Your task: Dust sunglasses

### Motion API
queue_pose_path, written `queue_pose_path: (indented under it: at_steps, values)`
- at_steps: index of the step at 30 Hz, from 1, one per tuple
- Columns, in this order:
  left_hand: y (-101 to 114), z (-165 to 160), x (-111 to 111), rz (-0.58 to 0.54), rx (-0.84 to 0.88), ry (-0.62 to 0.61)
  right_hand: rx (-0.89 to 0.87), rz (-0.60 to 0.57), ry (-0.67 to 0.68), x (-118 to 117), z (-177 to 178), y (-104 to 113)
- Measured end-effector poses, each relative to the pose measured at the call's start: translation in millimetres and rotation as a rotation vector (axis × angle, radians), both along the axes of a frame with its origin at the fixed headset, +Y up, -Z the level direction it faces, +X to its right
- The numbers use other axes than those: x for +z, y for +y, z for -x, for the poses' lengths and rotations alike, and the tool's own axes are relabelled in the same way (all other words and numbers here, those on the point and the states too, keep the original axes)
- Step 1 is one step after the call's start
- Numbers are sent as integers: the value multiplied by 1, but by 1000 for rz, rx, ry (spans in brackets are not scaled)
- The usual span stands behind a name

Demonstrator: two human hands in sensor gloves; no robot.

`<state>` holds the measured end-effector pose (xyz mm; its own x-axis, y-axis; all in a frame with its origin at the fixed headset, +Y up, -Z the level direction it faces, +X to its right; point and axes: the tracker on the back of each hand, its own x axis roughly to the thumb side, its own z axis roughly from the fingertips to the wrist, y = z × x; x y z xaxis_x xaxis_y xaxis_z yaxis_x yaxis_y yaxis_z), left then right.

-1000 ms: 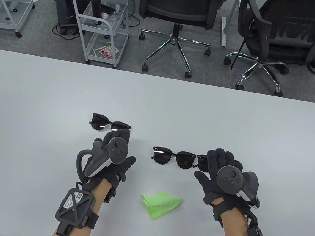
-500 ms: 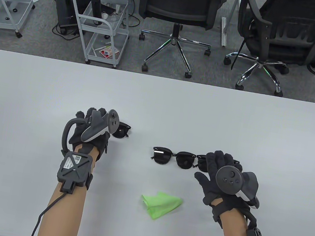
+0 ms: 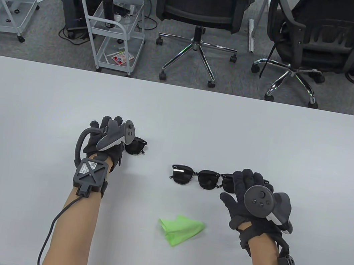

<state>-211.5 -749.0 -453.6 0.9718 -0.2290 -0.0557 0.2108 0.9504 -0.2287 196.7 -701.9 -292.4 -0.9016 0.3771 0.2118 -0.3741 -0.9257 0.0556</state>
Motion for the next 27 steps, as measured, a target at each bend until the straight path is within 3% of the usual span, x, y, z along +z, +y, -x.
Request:
queue_pose_path:
  at_steps: [5,12,16,22,27]
  values:
    - [4,-6,3,-46,-101,-3,-8,-21,14,2,1,4]
    - [14,0,22,-55,-39,46,-15,-37,33,3,5,8]
    - [37,-1,42,-67,55,18,-9,-47,55,3,10,11]
    - [83,-14,90,-160,185,-53,-11,-66,101,5,22,16]
    - [100,-34,123,-177,227,-131,-39,-123,169,11,37,25]
